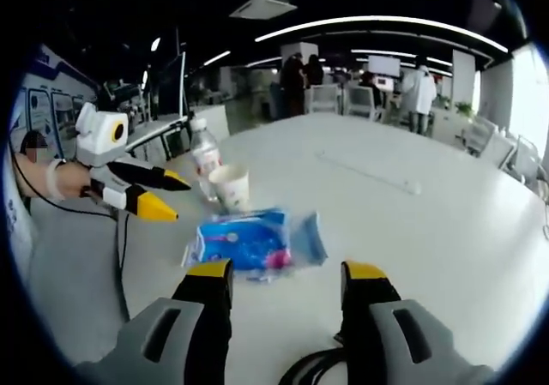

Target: Arrange the tabletop items into an orderly group along one side of the table until the central work area is clear of visible clutter.

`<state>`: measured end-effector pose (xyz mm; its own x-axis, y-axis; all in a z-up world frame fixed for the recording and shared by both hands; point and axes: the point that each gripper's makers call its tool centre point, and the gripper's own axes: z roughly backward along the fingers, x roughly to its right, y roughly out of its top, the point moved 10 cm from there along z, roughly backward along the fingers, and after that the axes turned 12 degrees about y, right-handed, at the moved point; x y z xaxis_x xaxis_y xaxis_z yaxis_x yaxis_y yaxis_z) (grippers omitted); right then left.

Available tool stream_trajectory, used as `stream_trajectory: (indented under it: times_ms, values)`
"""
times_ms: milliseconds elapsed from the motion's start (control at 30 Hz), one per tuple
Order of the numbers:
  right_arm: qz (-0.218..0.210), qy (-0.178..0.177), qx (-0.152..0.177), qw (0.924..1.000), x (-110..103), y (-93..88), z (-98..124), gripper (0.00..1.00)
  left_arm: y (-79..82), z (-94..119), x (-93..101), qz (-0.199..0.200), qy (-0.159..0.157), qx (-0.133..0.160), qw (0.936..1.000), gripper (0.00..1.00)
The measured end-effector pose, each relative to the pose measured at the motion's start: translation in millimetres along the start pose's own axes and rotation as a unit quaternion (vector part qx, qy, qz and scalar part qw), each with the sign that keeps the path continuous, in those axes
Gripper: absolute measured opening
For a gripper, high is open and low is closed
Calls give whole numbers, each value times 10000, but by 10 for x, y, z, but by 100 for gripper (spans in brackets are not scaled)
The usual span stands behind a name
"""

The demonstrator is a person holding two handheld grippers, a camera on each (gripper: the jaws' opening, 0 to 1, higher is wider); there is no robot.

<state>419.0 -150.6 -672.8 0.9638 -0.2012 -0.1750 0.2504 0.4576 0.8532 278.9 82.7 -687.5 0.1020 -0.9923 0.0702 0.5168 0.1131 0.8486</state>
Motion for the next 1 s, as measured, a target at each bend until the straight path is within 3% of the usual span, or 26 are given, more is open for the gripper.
stream_trajectory:
  times_ms: [100, 467, 1000]
  values:
    - [5, 34, 36, 10000, 3, 40, -58, 47, -42, -1, 3, -24, 32, -58, 10000, 48]
    - [114, 222, -25, 9997, 24, 127, -301, 44, -132, -37, 21, 156, 12, -231, 9996, 39]
    - [222, 413, -285, 9985, 114, 126, -532, 37, -217, -155, 41, 346, -43, -457, 9983, 34]
